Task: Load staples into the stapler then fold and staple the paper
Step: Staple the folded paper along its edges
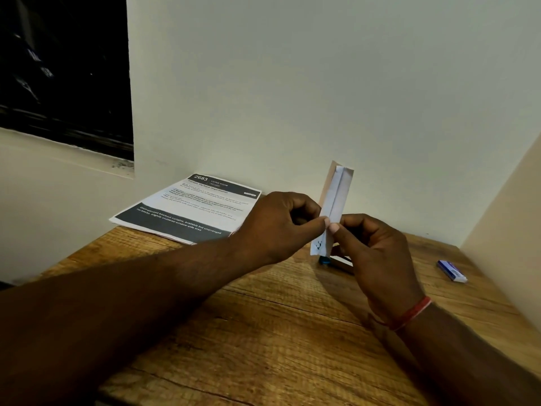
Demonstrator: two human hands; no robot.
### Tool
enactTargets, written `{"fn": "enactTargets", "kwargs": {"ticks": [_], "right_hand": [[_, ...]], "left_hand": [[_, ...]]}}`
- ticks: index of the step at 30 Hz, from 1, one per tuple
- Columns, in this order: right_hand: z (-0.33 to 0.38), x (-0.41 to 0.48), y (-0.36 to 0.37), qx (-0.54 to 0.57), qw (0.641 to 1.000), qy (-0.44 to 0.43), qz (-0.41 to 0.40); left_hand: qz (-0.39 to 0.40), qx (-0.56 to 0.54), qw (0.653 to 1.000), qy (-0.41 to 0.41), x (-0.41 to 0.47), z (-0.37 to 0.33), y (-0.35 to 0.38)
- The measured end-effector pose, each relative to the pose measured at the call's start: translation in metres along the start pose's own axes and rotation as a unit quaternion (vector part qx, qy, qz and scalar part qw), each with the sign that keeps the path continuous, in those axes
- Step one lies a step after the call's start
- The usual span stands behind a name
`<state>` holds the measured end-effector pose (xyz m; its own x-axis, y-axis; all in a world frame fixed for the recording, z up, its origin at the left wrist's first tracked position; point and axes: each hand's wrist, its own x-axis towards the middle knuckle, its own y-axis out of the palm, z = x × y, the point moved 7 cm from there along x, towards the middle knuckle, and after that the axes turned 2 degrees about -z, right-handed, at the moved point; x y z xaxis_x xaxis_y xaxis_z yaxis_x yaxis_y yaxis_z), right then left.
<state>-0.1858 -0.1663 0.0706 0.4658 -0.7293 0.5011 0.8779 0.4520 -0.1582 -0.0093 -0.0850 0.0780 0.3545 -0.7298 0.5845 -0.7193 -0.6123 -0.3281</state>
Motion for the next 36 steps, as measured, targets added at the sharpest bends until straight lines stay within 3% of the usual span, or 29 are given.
{"fn": "enactTargets", "kwargs": {"ticks": [7, 13, 25, 32, 36], "right_hand": [[-0.005, 0.005, -0.014, 0.010, 0.998, 0.011, -0.063], [-0.013, 0.001, -0.005, 0.037, 0.998, 0.044, -0.018], [-0.024, 0.005, -0.005, 0.110, 0.990, 0.093, -0.009], [-0.026, 0.005, -0.009, 0.120, 0.988, 0.090, -0.017], [-0.023, 0.004, -0.009, 0.174, 0.979, 0.101, -0.021]], "left_hand": [[0.064, 0.037, 0.997, -0.004, -0.005, 0.003, 0.016], [0.056, 0.037, 0.997, -0.033, -0.006, 0.004, 0.010], [0.064, -0.037, 0.995, -0.073, -0.007, 0.011, 0.010], [0.056, -0.062, 0.994, -0.072, -0.006, 0.013, 0.011], [-0.003, -0.018, 0.993, -0.120, 0.000, 0.026, 0.000]]}}
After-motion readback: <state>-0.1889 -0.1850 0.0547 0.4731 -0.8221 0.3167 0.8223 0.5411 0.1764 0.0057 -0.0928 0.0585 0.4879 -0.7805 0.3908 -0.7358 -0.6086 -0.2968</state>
